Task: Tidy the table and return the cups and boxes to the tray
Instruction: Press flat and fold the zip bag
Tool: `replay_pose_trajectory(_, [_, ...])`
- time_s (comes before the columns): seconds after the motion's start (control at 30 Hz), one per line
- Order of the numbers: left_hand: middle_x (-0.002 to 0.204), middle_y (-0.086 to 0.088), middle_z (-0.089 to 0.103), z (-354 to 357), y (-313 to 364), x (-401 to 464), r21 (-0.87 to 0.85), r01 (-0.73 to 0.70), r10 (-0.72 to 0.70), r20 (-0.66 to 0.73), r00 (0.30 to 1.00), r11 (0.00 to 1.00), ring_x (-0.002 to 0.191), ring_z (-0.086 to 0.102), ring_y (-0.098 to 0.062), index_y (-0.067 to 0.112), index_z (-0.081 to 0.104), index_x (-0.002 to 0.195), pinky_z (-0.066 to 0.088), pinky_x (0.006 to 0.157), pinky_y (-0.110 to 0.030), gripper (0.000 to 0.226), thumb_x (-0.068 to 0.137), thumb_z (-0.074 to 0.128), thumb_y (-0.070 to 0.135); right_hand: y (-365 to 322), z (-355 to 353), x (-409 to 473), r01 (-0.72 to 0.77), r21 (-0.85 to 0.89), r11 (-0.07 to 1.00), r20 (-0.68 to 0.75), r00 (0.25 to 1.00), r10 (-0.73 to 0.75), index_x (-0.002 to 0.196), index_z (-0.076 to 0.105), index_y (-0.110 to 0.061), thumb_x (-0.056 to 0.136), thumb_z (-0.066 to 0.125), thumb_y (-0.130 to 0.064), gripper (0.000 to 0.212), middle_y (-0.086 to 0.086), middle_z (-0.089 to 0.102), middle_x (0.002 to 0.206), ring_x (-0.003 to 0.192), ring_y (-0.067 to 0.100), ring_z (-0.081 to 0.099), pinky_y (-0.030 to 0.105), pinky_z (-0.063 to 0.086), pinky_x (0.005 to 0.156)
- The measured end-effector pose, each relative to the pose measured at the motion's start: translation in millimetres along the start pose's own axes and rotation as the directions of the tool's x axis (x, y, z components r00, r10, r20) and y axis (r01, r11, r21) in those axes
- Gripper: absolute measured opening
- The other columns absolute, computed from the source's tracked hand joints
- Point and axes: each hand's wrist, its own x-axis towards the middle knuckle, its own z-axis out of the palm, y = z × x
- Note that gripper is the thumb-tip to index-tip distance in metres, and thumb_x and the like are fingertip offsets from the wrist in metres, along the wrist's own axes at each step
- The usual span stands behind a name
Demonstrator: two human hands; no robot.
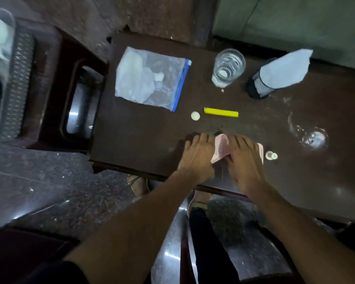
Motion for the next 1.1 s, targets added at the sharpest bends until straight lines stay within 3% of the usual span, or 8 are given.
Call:
replay_pose_trajectory(0.23, [0.131, -0.008, 0.053, -17, -34, -7, 0.048, 0.019, -0.017, -0.046, 0.999, 0.999, 0.12, 0.055, -0.031, 0.017, 0.046, 0.134, 0.047, 0.093, -0.046, 0.072, 0.072, 0.083, 0.017, -42, -19, 16, 0.04, -0.049, 0.998, 0.109, 0.993, -0.035, 0.156, 0.04, -0.018, 0.09, 0.062, -0.012, 0.069, 0.005, 0.053, 0.149, 0.137, 0.028, 0.049, 0.039, 0.035, 0.113])
replay_pose_trajectory(0.4, [0.135, -0.012, 0.052, 2, -44, 1, 0.033, 0.029, -0.027, -0.047, 0.999, 0.999, 0.123, 0.053, -0.032, 0.012, 0.043, 0.14, 0.047, 0.096, -0.044, 0.066, 0.085, 0.078, 0.009, -62, -14, 20, -0.019, -0.103, 0.995, 0.157, 0.987, 0.035, 0.145, 0.048, -0.022, 0.086, 0.062, -0.009, 0.063, 0.002, 0.059, 0.139, 0.129, 0.028, 0.053, 0.038, 0.039, 0.103])
replay_pose_trajectory(0.57, [0.127, -0.011, 0.053, 1, -61, -3, -0.128, -0.084, 0.072, -0.095, 0.993, 0.988, 0.115, 0.054, -0.033, 0.012, 0.047, 0.134, 0.046, 0.093, -0.048, 0.063, 0.08, 0.075, 0.029, -86, -20, 38, -0.093, -0.019, 0.995, -0.006, 0.996, 0.093, 0.139, 0.058, -0.002, 0.082, 0.061, -0.003, 0.057, 0.021, 0.066, 0.127, 0.119, 0.043, 0.06, 0.048, 0.044, 0.1])
replay_pose_trajectory(0.67, [0.124, -0.008, 0.056, -24, -117, -1, -0.028, -0.211, 0.195, -0.28, 0.94, 0.977, 0.112, 0.055, -0.032, 0.015, 0.053, 0.13, 0.041, 0.092, -0.048, 0.058, 0.077, 0.062, 0.037, -124, -26, 78, 0.077, 0.035, 0.996, -0.134, 0.988, -0.071, 0.143, 0.054, 0.003, 0.083, 0.051, -0.005, 0.061, 0.023, 0.062, 0.135, 0.125, 0.043, 0.057, 0.048, 0.043, 0.109])
replay_pose_trajectory(0.8, [0.173, -0.013, 0.027, -73, -217, 37, 0.086, 0.017, 0.017, -0.38, 0.925, 0.996, 0.158, 0.031, -0.031, 0.013, 0.031, 0.164, 0.032, 0.12, -0.055, 0.08, 0.094, 0.057, 0.042, -183, -22, 161, 0.172, 0.023, 0.985, -0.112, 0.979, -0.168, 0.158, 0.034, -0.008, 0.103, 0.048, -0.022, 0.058, 0.016, 0.037, 0.162, 0.148, 0.035, 0.038, 0.046, 0.034, 0.12])
replay_pose_trajectory(0.9, [0.18, -0.008, 0.002, -82, -262, 50, 0.127, 0.109, -0.07, -0.281, 0.957, 0.986, 0.166, 0.005, -0.022, 0.014, 0.013, 0.171, 0.019, 0.129, -0.057, 0.078, 0.107, 0.038, 0.05, -205, -6, 194, 0.165, -0.023, 0.986, -0.034, 0.986, -0.166, 0.163, 0.022, -0.013, 0.105, 0.05, -0.026, 0.065, 0.018, 0.022, 0.169, 0.156, 0.036, 0.024, 0.048, 0.025, 0.126])
replay_pose_trajectory(1.03, [0.178, -0.015, 0.011, -52, -250, 17, 0.108, 0.196, -0.163, -0.259, 0.952, 0.975, 0.163, 0.018, -0.03, 0.009, 0.017, 0.169, 0.027, 0.125, -0.054, 0.08, 0.107, 0.041, 0.054, -199, 0, 212, 0.352, -0.085, 0.932, 0.056, 0.936, -0.348, 0.166, 0.018, -0.016, 0.097, 0.058, -0.009, 0.08, 0.009, 0.009, 0.175, 0.162, 0.031, 0.011, 0.047, 0.015, 0.131])
replay_pose_trajectory(1.1, [0.173, -0.02, 0.023, -30, -218, -10, 0.016, 0.268, -0.255, -0.264, 0.93, 0.963, 0.154, 0.033, -0.037, 0.006, 0.025, 0.166, 0.033, 0.119, -0.053, 0.078, 0.106, 0.046, 0.05, -193, -5, 219, 0.563, -0.059, 0.824, 0.15, 0.821, -0.55, 0.165, 0.022, -0.017, 0.097, 0.06, -0.005, 0.079, 0.005, 0.011, 0.175, 0.163, 0.026, 0.011, 0.046, 0.017, 0.131])
